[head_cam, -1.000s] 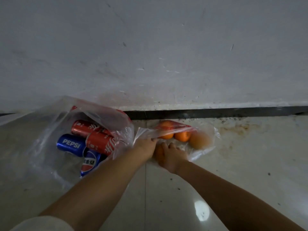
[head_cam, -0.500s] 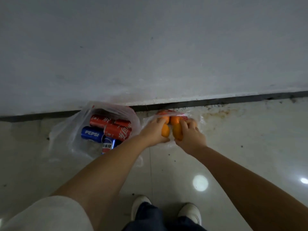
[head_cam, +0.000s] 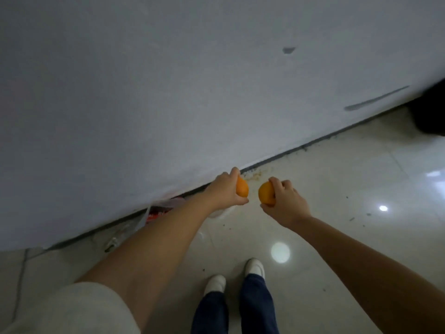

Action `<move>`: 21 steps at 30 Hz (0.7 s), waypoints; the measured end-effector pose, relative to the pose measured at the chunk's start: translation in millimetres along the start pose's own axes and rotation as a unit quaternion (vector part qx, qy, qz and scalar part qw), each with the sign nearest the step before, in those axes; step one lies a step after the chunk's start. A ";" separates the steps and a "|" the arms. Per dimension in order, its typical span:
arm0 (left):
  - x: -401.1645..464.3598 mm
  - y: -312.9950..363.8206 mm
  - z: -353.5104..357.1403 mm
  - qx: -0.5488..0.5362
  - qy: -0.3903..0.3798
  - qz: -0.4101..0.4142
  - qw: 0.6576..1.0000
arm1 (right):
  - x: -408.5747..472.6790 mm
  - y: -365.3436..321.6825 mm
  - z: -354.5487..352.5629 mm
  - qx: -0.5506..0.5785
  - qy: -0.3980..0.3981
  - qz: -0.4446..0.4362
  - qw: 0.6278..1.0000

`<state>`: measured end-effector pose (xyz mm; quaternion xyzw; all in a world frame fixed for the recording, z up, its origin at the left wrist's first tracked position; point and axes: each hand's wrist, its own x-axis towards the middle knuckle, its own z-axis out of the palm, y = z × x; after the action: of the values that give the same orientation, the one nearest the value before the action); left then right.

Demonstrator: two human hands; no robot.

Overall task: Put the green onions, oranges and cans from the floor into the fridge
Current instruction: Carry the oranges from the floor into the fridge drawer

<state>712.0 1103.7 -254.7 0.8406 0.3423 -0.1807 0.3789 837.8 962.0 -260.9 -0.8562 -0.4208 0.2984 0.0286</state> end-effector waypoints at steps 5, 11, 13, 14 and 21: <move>-44.5 103.0 -62.8 0.094 0.002 0.118 0.989 | -89.9 12.5 -80.8 0.032 0.086 0.082 0.992; -96.1 235.7 -71.3 0.194 -0.005 0.291 0.937 | -225.5 58.2 -138.4 0.077 0.203 0.205 0.954; -119.4 289.4 -53.9 0.225 -0.014 0.350 0.909 | -281.9 82.1 -151.0 0.094 0.252 0.252 0.930; -133.2 317.2 -40.3 0.237 -0.017 0.378 0.895 | -312.7 95.6 -154.2 0.103 0.276 0.276 0.915; -274.6 493.8 112.2 0.252 -0.067 0.539 0.801 | -549.5 191.6 -124.7 0.138 0.388 0.433 0.802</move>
<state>866.5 661.6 80.8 0.9411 -0.2500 -0.0832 0.2119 782.3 458.4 51.4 -0.9805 0.0853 -0.0227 0.1753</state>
